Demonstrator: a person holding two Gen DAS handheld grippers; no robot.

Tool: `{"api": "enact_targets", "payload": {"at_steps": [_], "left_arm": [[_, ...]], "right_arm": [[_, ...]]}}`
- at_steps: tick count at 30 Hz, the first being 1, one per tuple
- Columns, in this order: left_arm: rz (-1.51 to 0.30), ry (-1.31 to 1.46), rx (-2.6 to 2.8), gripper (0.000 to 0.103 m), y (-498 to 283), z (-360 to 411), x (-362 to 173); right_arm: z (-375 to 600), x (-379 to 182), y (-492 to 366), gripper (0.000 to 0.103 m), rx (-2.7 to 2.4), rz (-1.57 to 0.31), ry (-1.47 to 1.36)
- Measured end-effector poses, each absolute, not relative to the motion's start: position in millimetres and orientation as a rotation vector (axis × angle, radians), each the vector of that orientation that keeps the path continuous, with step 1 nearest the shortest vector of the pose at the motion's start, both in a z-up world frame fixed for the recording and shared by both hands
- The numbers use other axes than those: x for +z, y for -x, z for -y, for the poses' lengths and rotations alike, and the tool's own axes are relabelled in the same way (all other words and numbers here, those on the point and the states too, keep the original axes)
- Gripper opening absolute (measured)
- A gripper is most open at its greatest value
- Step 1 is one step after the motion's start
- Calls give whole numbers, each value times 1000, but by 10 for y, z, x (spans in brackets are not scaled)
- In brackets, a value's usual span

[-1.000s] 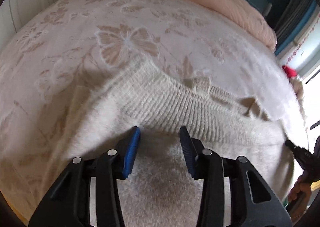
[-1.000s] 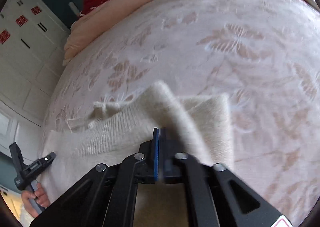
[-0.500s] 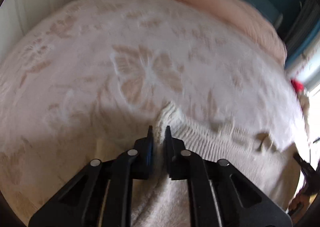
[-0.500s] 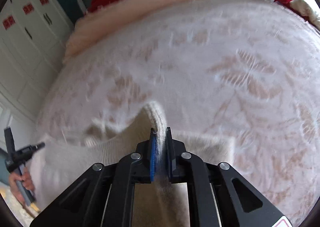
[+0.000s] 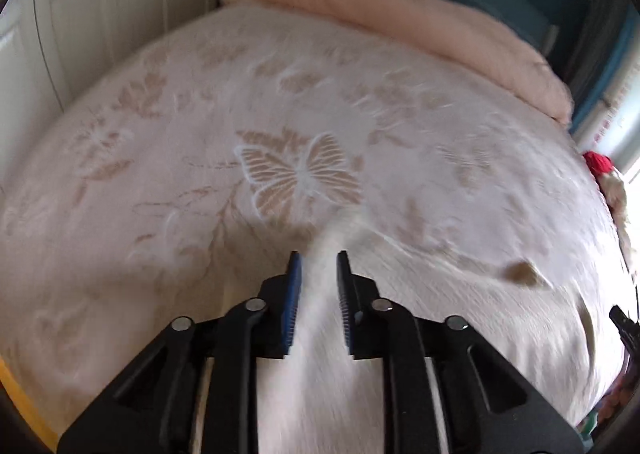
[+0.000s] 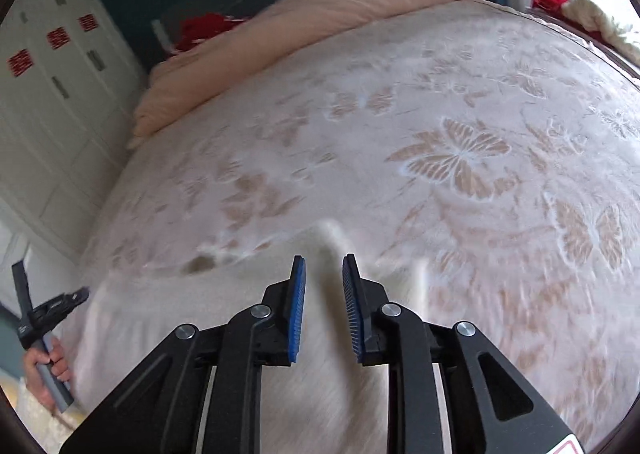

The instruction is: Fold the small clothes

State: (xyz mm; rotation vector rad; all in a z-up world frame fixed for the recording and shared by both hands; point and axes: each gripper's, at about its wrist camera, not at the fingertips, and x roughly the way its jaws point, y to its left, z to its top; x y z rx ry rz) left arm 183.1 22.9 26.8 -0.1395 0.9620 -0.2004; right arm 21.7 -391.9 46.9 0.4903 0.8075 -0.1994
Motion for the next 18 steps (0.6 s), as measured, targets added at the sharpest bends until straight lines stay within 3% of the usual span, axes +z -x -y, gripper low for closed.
{"api": "enact_targets", "payload": {"at_steps": [7, 9, 11, 12, 14, 15, 16, 18], "left_arm": [[-1082, 98, -352, 31, -745, 122, 12], [-1113, 52, -297, 30, -673, 38, -181], [-1095, 158, -324, 25, -646, -175, -205], [-1101, 171, -312, 24, -637, -233, -157], [-1092, 184, -287, 27, -582, -292, -55], [-1078, 188, -278, 33, -538, -329, 3], [-1057, 194, -265, 38, -476, -389, 50], [-1038, 229, -213, 55, -372, -550, 42]], "right_arm": [[2907, 82, 254, 19, -68, -959, -347], [3060, -61, 388, 17, -166, -991, -317], [3379, -159, 599, 5, -233, -1008, -400], [3530, -145, 725, 6, -220, -993, -496], [3684, -5, 962, 23, -241, -944, -570], [3703, 53, 1042, 43, -261, -931, -564], [3696, 87, 1111, 52, -270, -925, -558], [3694, 76, 1180, 57, -279, -925, -548]]}}
